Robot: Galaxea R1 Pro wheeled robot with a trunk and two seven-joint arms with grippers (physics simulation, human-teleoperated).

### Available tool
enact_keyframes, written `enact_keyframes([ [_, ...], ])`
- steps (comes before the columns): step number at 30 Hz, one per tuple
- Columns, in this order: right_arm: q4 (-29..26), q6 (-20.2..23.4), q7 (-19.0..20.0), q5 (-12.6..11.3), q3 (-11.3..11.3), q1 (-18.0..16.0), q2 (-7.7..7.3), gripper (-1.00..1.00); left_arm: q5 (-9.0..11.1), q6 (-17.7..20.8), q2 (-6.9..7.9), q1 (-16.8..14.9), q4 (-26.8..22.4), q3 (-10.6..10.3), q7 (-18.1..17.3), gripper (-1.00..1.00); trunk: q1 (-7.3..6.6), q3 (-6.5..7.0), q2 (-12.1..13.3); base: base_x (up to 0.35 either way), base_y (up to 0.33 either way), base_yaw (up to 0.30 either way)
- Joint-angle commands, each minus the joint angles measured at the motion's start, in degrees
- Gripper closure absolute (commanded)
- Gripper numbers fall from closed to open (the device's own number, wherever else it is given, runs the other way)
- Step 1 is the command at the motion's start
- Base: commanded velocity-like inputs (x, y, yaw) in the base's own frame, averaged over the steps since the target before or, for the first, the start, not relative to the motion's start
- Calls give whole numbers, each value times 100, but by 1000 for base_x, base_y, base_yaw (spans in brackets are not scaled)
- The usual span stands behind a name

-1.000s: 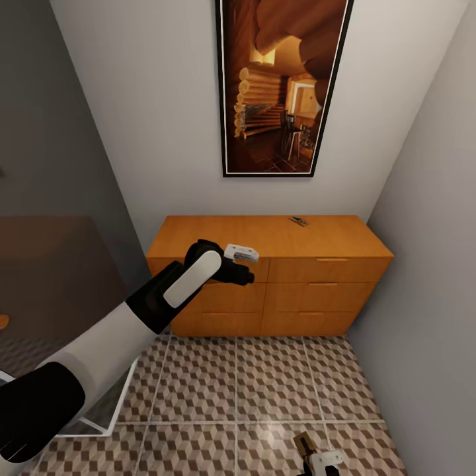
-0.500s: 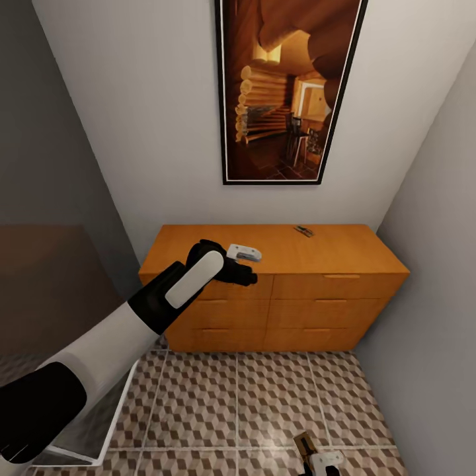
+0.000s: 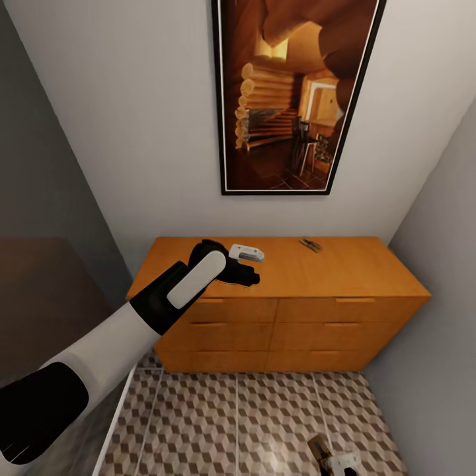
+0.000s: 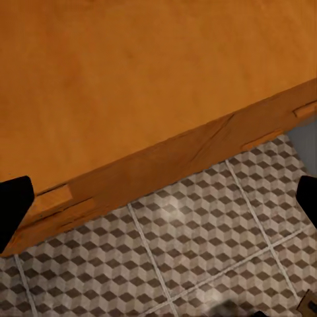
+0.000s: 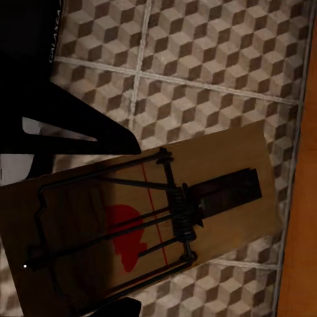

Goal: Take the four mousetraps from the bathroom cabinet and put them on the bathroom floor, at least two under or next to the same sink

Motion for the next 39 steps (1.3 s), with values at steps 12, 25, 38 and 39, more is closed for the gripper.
enact_keyframes([
  [12, 14, -152, 510, -852, 24, 674, -274, 100, 56, -2, 28, -6, -3, -19, 60, -100, 7, -10, -11, 148, 0, 0],
  [25, 6, -944, -21, -1027, 27, 1238, -184, 100, 56, -5, 80, -6, -9, -19, 60, -100, 7, -10, -11, 1, 0, 0],
  [38, -12, -892, -62, -1019, 28, 1242, -141, 100, 48, -23, 72, -6, 4, -108, 68, -100, 7, -10, -11, 143, -130, 0],
  [39, -12, -891, -58, -1019, 31, 1242, -141, 100, 48, -26, 70, -6, 3, -162, 68, -100, 7, -10, -11, 220, -203, 0],
])
